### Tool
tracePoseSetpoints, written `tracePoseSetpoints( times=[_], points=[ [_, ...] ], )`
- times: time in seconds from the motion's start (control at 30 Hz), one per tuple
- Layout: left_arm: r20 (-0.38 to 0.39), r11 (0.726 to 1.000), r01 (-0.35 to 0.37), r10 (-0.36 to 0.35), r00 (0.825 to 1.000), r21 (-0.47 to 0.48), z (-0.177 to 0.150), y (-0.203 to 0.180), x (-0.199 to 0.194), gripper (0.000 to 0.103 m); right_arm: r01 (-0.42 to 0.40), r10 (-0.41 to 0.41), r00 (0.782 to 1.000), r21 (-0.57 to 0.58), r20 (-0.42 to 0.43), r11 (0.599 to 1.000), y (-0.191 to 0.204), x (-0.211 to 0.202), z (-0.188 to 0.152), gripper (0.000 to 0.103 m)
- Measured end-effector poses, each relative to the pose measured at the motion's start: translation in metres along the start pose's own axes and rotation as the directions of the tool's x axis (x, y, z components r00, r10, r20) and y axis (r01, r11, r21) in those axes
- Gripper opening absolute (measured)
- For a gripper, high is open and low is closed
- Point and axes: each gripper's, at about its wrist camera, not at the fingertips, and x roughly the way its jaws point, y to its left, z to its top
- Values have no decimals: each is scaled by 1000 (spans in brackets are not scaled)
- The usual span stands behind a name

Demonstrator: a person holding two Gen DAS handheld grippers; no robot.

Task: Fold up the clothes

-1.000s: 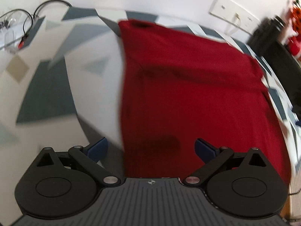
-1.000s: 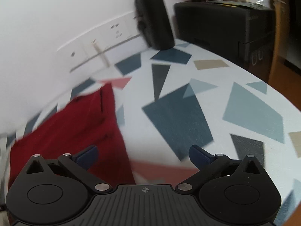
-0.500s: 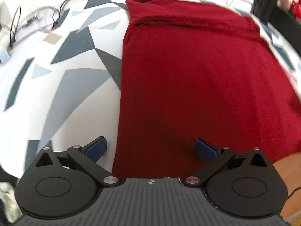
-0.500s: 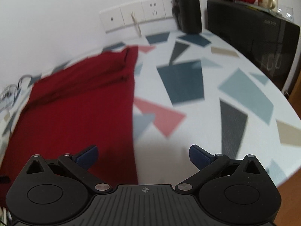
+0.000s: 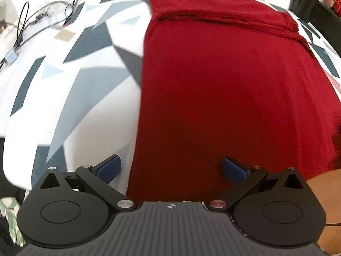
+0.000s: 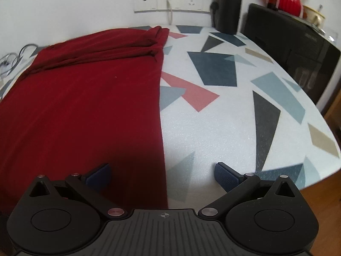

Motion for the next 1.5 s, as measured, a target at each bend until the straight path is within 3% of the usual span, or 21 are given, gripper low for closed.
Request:
tracePoseSetpoints(
  times=[0.13, 0.2, 0.23, 0.27, 0.3, 0.33, 0.4, 0.47, 0.6, 0.97, 1.2, 1.37, 1.5],
  points=[
    [27, 999, 14, -15, 1000, 43, -13, 3, -4, 103, -30, 30, 1000, 20, -3, 999, -1, -6, -8, 102],
    [42, 999, 14, -15, 999, 43, -16, 1, -5, 102, -18, 18, 1000, -35, -7, 999, 8, -8, -19, 101],
    [50, 999, 18, -20, 999, 45, -17, 0, -7, 99, -4, 3, 1000, -74, -13, 997, 14, -10, -23, 97],
    [57, 999, 22, -25, 998, 47, -17, -2, -8, 95, -6, 5, 1000, -84, -14, 996, 19, -12, -26, 85],
    [68, 998, 31, -34, 997, 54, -18, -3, -11, 79, -11, 10, 1000, -89, -13, 996, 24, -14, -28, 71],
    [73, 997, 48, -52, 996, 53, -17, -3, -15, 48, -28, 27, 999, -76, -17, 997, 26, -16, -28, 63],
    [84, 995, 85, -89, 992, 51, -17, -3, -22, 10, -68, 67, 997, -37, -27, 997, 26, -20, -26, 28],
    [86, 991, 131, -131, 988, 8, -15, 4, -25, 10, -111, 111, 993, 23, -31, 994, 20, -22, -24, 12],
    [133, 981, 194, -190, 973, -15, -18, 18, -41, 9, -200, 201, 979, 186, 15, 962, -5, -36, -22, 9],
    [245, 937, 344, -322, 915, -54, -44, 57, -93, 9, -349, 320, 936, 284, 146, 893, -28, -119, -38, 8],
    [377, 924, 378, -332, 865, -53, 23, 65, -95, 9, -370, 283, 917, 337, 279, 866, -30, -134, 10, 8],
    [424, 933, 355, -299, 855, -56, 83, 58, -84, 9, -361, 250, 910, 336, 330, 870, -27, -115, 67, 8],
    [439, 944, 323, -265, 859, -62, 130, 56, -67, 9, -338, 225, 913, 324, 340, 884, -24, -86, 114, 8]
  ],
)
